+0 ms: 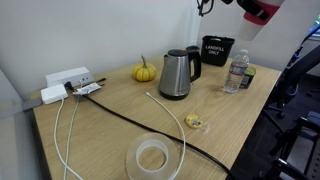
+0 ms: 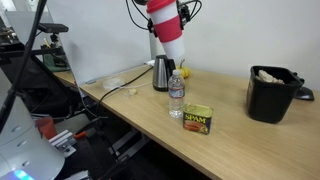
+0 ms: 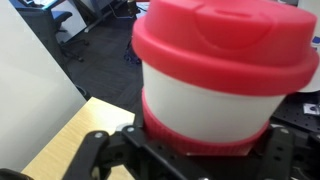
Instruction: Move the pink and white coffee cup to the right side of the table
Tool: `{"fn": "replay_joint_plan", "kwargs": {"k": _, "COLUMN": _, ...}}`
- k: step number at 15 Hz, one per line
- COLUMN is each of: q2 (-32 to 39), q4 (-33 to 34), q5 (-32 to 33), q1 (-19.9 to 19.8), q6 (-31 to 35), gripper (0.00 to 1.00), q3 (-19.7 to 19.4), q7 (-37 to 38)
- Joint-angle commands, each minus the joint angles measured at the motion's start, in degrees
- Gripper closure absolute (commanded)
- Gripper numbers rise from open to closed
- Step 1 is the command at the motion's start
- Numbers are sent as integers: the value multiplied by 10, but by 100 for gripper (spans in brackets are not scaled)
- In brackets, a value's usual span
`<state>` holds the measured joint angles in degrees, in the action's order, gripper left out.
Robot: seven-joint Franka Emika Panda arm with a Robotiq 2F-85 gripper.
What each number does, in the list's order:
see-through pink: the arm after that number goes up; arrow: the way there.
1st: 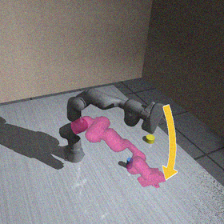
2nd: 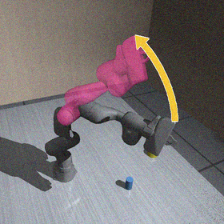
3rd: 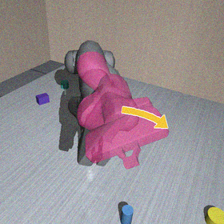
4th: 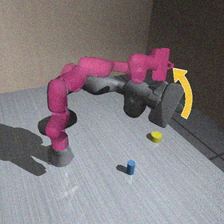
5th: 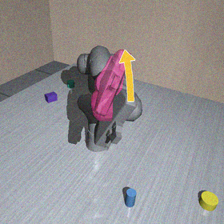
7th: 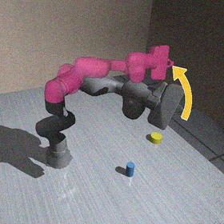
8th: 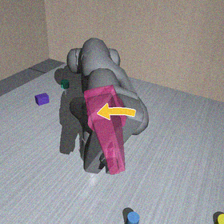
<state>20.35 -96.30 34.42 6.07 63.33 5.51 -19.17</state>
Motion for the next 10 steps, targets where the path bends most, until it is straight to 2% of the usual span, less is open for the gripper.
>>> {"fn": "replay_joint_plan", "kwargs": {"k": 1, "q2": 1, "q4": 2, "q5": 1, "q1": -4, "q6": -3, "gripper": 8, "q3": 5, "q7": 1}}
{"fn": "replay_joint_plan", "kwargs": {"k": 2, "q2": 1, "q4": 2, "q5": 1, "q1": -4, "q6": -3, "gripper": 33, "q3": 5, "q7": 1}}
{"fn": "replay_joint_plan", "kwargs": {"k": 10, "q2": 44, "q4": 46, "q5": 2, "q1": -2, "q6": 12, "gripper": 33, "q3": 1, "q7": 33}}
